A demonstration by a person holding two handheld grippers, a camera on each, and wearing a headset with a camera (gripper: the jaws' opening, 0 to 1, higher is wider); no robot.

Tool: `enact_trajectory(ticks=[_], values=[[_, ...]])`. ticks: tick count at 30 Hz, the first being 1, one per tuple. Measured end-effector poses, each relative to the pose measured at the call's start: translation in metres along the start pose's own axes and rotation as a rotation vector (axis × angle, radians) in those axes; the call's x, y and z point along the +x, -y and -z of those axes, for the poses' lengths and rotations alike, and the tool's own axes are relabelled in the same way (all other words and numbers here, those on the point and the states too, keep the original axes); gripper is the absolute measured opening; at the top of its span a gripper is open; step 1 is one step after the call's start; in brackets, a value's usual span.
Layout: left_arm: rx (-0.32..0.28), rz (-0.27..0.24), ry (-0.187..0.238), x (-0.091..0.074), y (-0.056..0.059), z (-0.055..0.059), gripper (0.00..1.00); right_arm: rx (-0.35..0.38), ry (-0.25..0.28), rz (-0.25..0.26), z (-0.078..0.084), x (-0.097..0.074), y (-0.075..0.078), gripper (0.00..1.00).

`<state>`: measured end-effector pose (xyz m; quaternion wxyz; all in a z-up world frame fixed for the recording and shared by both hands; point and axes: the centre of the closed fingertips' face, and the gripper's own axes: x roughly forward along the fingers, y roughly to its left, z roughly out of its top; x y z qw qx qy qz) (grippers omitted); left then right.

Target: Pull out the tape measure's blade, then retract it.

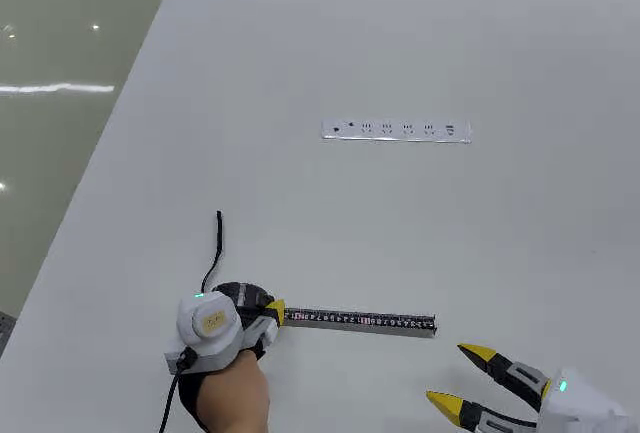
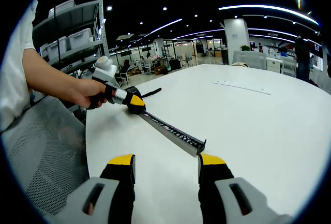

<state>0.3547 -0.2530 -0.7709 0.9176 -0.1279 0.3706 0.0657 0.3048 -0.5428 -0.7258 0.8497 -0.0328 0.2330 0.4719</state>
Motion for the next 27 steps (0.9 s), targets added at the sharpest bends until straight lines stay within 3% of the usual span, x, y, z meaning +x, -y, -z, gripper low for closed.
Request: enact_trajectory(ticks=[27], values=[[-0.015, 0.007, -0.002, 0.002, 0.000, 0.002, 0.68, -0.015, -0.062, 0.014, 0.004, 0.020, 0.029, 0.47]])
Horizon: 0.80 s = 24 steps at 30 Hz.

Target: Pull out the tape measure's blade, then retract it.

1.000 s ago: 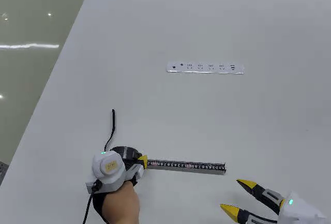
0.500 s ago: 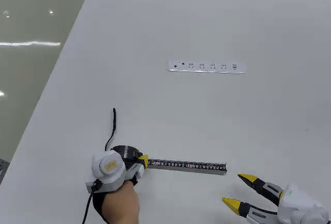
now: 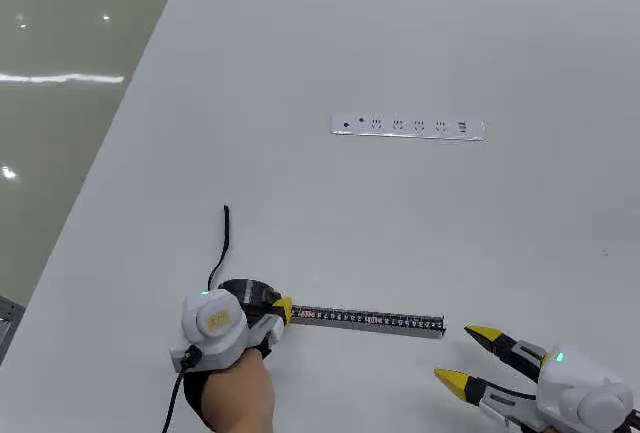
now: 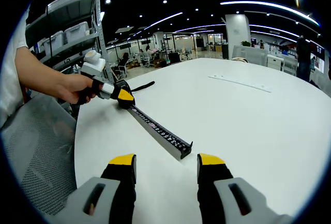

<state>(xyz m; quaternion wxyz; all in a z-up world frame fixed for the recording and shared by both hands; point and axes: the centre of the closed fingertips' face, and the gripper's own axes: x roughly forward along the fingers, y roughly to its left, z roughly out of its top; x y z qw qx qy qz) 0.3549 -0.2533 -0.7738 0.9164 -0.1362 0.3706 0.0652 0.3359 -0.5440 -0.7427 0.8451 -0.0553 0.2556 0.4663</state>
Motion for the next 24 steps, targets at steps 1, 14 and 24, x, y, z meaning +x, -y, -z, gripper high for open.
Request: enact_trajectory(ticks=[1, 14, 24], values=[[-0.002, 0.000, 0.000, 0.000, 0.000, 0.000, 0.68, -0.002, -0.006, 0.001, 0.001, 0.001, 0.001, 0.47], [-0.006, 0.000, -0.007, 0.002, 0.000, 0.002, 0.68, 0.001, -0.028, -0.005, 0.007, 0.009, 0.013, 0.46], [-0.004, 0.001, -0.010, 0.002, 0.000, 0.003, 0.69, 0.009, -0.031, -0.018, 0.010, 0.016, 0.017, 0.44]])
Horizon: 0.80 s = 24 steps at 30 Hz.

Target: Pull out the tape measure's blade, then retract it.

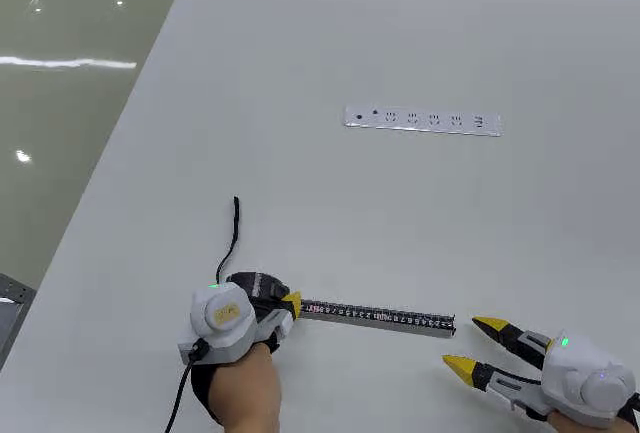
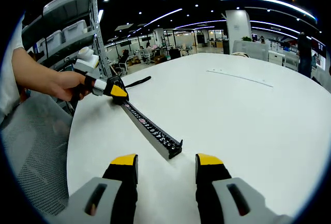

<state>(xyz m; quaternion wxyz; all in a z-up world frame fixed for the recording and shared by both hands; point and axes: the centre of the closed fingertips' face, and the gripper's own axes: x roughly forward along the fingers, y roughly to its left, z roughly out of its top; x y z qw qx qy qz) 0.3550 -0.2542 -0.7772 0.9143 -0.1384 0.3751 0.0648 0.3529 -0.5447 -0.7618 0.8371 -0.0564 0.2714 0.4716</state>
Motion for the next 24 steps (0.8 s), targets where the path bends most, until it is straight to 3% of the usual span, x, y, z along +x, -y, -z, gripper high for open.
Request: enact_trajectory(ticks=[13, 24], values=[[0.001, 0.004, -0.002, 0.000, 0.000, 0.000, 0.68, 0.006, 0.008, -0.016, 0.003, 0.006, 0.009, 0.42], [0.003, 0.007, -0.005, -0.001, 0.000, 0.000, 0.69, -0.007, 0.016, -0.066, 0.002, 0.015, 0.008, 0.39]])
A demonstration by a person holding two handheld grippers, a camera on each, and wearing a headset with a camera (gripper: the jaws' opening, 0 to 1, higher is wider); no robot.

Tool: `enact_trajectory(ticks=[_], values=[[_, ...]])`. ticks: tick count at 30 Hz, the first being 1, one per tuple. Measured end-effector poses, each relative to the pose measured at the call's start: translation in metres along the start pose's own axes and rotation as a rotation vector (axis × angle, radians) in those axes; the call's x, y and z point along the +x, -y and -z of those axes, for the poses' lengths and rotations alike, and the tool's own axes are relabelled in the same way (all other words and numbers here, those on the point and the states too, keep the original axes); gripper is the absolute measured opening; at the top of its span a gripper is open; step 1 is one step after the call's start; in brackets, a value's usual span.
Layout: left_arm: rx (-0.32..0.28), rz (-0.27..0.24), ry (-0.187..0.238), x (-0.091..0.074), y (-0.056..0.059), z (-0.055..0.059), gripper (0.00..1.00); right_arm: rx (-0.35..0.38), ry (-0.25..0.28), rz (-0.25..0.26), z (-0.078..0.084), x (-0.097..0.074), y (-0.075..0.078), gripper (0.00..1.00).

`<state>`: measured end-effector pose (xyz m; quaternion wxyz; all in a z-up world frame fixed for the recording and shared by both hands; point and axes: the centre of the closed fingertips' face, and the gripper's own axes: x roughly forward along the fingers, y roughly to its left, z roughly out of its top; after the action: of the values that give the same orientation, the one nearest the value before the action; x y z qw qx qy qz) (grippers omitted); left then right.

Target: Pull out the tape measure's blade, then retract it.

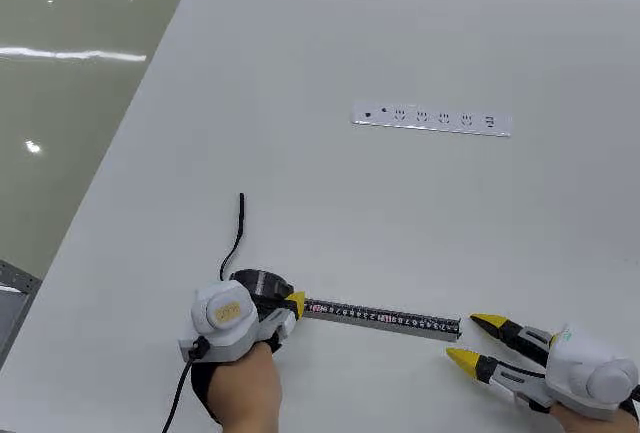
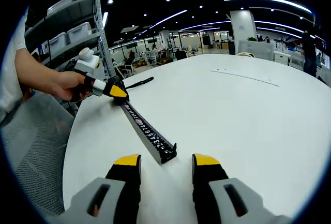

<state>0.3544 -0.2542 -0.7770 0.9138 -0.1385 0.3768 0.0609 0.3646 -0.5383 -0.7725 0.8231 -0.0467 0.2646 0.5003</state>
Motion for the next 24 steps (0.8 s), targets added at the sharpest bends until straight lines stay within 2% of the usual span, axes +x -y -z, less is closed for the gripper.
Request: enact_trajectory(ticks=[5, 8, 16, 24], values=[[0.001, 0.002, -0.002, 0.000, 0.000, 0.000, 0.69, -0.007, 0.006, -0.016, -0.004, 0.004, -0.001, 0.37], [0.001, 0.002, -0.001, 0.000, 0.000, 0.000, 0.69, -0.057, -0.003, -0.026, -0.003, 0.007, 0.000, 0.34], [0.004, 0.004, -0.001, -0.001, 0.000, 0.000, 0.69, -0.057, -0.001, -0.073, -0.003, 0.010, -0.004, 0.31], [0.006, 0.004, 0.001, 0.000, 0.001, 0.000, 0.69, -0.064, -0.002, -0.115, -0.002, 0.016, -0.006, 0.23]])
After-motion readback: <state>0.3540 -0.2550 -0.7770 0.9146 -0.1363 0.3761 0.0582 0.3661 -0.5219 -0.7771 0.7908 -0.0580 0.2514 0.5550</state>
